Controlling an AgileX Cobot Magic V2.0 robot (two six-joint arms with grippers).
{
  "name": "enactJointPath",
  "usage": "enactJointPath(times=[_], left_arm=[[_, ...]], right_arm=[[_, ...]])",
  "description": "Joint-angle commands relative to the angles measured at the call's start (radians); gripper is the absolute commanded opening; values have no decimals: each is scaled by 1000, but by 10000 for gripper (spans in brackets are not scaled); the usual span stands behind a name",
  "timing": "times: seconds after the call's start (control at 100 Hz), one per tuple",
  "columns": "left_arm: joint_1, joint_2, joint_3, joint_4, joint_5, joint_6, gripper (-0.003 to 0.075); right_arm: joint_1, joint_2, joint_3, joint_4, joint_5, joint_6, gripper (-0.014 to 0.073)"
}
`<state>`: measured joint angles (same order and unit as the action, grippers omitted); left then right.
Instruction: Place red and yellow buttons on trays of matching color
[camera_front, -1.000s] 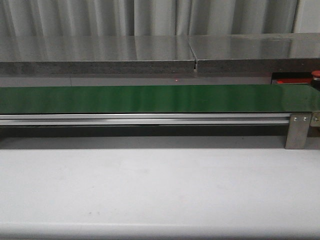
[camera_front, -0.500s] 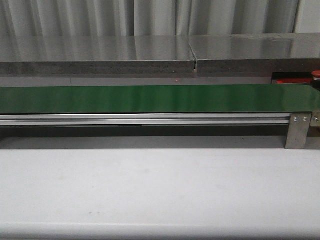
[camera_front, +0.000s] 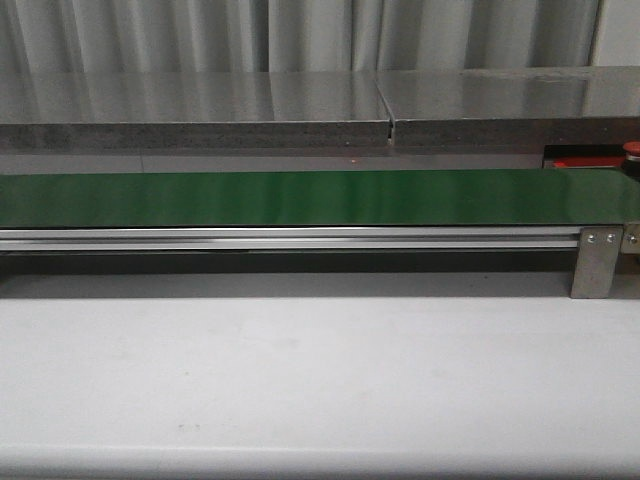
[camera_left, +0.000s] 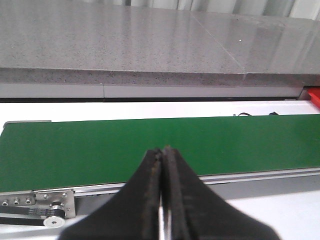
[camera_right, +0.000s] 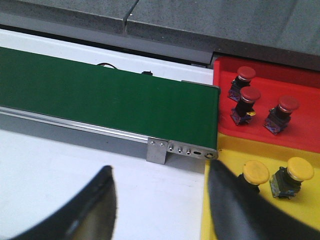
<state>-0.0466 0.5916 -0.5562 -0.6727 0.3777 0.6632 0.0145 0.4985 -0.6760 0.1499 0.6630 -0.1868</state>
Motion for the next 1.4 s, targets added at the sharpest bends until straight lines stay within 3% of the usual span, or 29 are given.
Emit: enactJointPath(times=[0.0, 0.16, 0.61, 0.73, 0.92, 1.02, 1.1, 1.39], left_arm=[[-8, 0, -27, -26, -64, -2, -19], [-8, 0, -27, -26, -75, -2, -19], [-8, 0, -27, -26, -63, -2, -11], [-8, 0, -27, -26, -47, -2, 93], [-8, 0, -27, -26, -35, -2, 452], [-8, 0, -27, -26, -35, -2, 577], [-8, 0, -27, -26, -35, -2, 611], [-8, 17, -45, -26, -63, -27, 611]], right_arm=[[-2, -9, -20, -5, -44, 1, 218], [-2, -9, -20, -5, -29, 1, -70], [-2, -9, -20, -5, -29, 1, -67], [-2, -9, -20, -5, -29, 1, -67], [-2, -9, -20, -5, -29, 1, -67], [-2, -9, -20, -5, -29, 1, -67], [-2, -9, -20, -5, -29, 1, -67], [-2, -9, -20, -5, -29, 1, -67]])
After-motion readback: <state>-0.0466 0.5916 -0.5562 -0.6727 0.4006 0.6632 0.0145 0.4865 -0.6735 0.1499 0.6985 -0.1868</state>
